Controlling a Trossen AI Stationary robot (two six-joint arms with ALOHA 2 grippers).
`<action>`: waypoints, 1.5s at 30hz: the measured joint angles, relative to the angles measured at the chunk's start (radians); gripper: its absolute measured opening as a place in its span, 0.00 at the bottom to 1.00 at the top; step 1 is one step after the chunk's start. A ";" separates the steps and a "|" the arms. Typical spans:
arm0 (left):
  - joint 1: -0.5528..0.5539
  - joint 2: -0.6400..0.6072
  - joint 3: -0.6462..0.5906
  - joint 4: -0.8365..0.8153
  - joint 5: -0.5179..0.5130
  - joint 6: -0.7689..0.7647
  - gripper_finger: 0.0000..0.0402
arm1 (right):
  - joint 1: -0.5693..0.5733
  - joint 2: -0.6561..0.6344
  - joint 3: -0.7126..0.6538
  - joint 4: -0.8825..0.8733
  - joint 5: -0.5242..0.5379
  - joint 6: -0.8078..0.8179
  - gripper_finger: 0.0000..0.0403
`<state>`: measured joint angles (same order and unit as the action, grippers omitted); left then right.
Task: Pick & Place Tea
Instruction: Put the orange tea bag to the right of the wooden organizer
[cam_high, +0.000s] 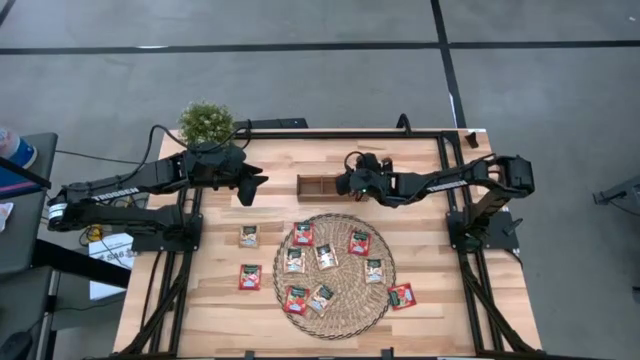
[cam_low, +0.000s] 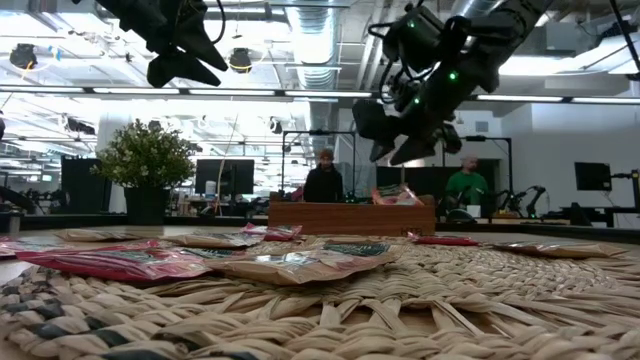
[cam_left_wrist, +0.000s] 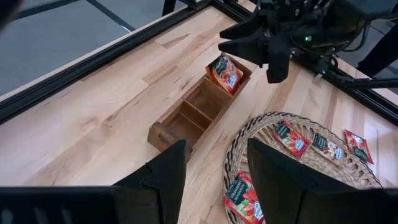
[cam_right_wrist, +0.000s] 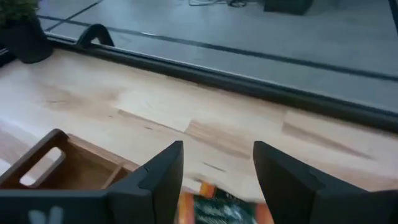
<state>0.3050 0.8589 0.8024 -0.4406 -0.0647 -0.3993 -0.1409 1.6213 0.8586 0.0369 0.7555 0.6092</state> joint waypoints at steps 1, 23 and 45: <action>0.000 0.000 0.000 0.003 0.001 0.004 0.40 | -0.003 0.000 0.006 -0.002 0.000 -0.017 0.44; 0.000 0.000 0.000 0.003 0.008 -0.001 0.40 | -0.095 0.002 0.021 -0.114 -0.312 -0.243 0.24; 0.000 0.000 0.000 0.003 0.008 -0.016 0.40 | -0.122 0.000 0.088 -0.229 -0.308 -0.208 0.24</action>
<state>0.3050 0.8589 0.8024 -0.4379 -0.0566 -0.4152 -0.2631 1.6215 0.9465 -0.1922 0.4473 0.4016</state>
